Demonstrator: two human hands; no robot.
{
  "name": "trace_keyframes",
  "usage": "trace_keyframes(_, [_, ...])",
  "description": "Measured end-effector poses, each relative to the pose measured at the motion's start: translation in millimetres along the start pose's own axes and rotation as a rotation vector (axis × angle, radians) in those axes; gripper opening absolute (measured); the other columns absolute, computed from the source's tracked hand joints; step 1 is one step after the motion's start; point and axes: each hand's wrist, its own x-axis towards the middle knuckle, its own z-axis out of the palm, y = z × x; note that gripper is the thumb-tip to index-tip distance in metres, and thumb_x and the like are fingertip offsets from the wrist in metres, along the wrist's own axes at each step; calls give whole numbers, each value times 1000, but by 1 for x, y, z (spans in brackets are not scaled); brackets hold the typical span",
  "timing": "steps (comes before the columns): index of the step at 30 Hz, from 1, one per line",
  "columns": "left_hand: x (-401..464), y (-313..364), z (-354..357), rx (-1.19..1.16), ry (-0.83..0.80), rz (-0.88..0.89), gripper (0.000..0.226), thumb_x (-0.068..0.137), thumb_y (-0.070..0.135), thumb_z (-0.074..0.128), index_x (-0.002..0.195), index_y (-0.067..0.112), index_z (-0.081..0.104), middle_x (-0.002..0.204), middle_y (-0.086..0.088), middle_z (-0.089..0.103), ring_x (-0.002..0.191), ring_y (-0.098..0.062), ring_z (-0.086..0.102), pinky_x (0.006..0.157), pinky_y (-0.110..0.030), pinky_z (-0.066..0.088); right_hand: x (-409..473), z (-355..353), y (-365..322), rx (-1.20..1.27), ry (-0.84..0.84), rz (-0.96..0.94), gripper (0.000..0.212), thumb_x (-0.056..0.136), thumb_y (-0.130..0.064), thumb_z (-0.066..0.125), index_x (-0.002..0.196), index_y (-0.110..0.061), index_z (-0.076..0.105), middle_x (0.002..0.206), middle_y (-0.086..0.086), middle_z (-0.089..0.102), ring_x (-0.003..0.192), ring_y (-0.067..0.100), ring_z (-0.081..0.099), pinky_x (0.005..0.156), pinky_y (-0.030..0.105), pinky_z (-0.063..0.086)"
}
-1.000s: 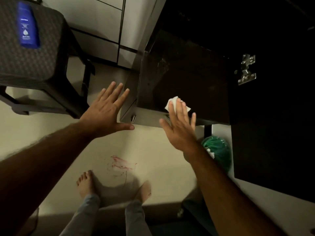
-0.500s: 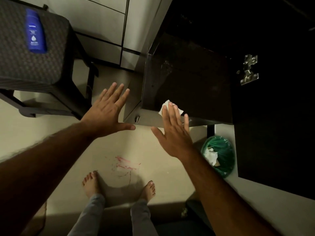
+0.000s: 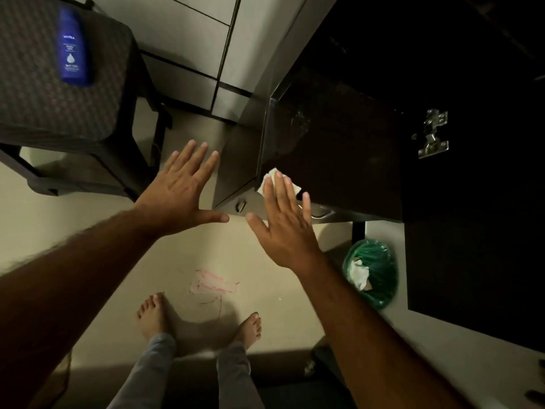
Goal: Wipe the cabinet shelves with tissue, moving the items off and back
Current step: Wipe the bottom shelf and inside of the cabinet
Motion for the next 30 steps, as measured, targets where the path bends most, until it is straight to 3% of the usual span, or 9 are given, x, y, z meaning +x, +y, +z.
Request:
trace_keyframes(7, [-2,-22,-3,2,-1,-25,117,61,88,29,144,23,-22,161,-8,-17,147,-22,-21,120,-39,-7,61,-24,-10,76,-60,228,79,97,-60,22,153,-16,-14,160,5,-23,146,18,-23,117,42,-15])
trace_keyframes(13, [-6,-30,-10,-8,-10,-39,117,62,87,28,143,23,-25,160,-7,-20,146,-22,-23,121,-39,-7,19,-16,-13,11,-26,50,75,98,-58,21,152,-22,-16,159,-3,-25,144,10,-26,116,41,-17])
trace_keyframes(17, [-8,-30,-7,-3,-42,-47,117,62,87,27,142,22,-27,160,-7,-22,145,-22,-25,120,-39,-9,37,-25,7,10,-97,138,74,98,-59,19,152,-23,-16,160,-2,-24,145,11,-24,117,42,-16])
trace_keyframes(21, [-5,-25,-3,-13,-45,-52,117,61,87,27,143,22,-27,159,-6,-23,145,-22,-25,120,-39,-9,93,-38,-9,65,-58,212,81,97,-62,22,153,-17,-15,160,4,-23,146,18,-23,118,45,-12])
trace_keyframes(26, [-2,-26,-5,-6,-35,-56,118,61,87,29,143,22,-25,159,-6,-22,145,-22,-25,117,-37,-11,82,-32,-11,-2,24,76,81,97,-61,24,153,-17,-15,160,3,-21,146,16,-23,118,45,-12])
trace_keyframes(30, [3,-27,-13,-5,-27,-64,117,61,87,28,144,22,-24,159,-7,-22,145,-22,-25,117,-37,-11,63,-31,8,-19,-30,34,76,98,-60,17,152,-21,-17,159,-2,-25,145,12,-25,117,45,-16])
